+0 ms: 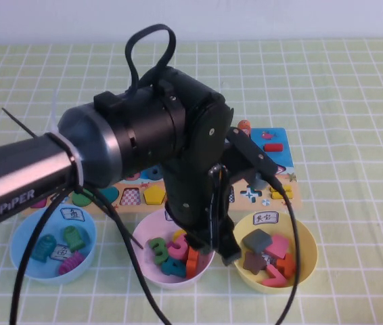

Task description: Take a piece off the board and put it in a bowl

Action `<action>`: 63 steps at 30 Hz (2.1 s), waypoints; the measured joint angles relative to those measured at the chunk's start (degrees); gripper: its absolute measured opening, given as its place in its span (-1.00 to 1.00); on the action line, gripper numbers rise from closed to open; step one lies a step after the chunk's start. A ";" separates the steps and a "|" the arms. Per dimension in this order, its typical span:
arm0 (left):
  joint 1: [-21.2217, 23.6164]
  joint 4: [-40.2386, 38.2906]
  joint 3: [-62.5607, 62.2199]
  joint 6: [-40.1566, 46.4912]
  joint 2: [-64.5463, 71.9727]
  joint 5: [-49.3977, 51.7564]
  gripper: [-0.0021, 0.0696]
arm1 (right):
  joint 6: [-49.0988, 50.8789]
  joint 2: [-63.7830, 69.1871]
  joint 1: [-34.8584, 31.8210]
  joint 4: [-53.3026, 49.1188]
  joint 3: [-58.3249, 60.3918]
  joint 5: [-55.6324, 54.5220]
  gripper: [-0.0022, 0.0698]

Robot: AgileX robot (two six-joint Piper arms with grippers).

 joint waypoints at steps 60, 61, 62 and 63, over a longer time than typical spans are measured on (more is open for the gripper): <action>8.96 6.35 29.74 -14.93 -54.45 -25.41 -0.94 | 0.00 0.00 0.00 0.00 0.00 0.00 -0.99; 8.96 6.35 32.21 -16.04 -56.87 -26.45 -0.94 | 0.00 0.00 0.00 0.00 0.00 0.00 -0.99; 8.96 6.66 34.53 -17.21 -59.03 -27.08 -0.94 | 0.00 0.00 0.00 0.00 0.00 0.00 -0.99; 8.96 6.96 36.24 -18.11 -60.96 -27.31 -0.94 | 0.00 0.00 0.00 0.00 0.00 0.00 -0.99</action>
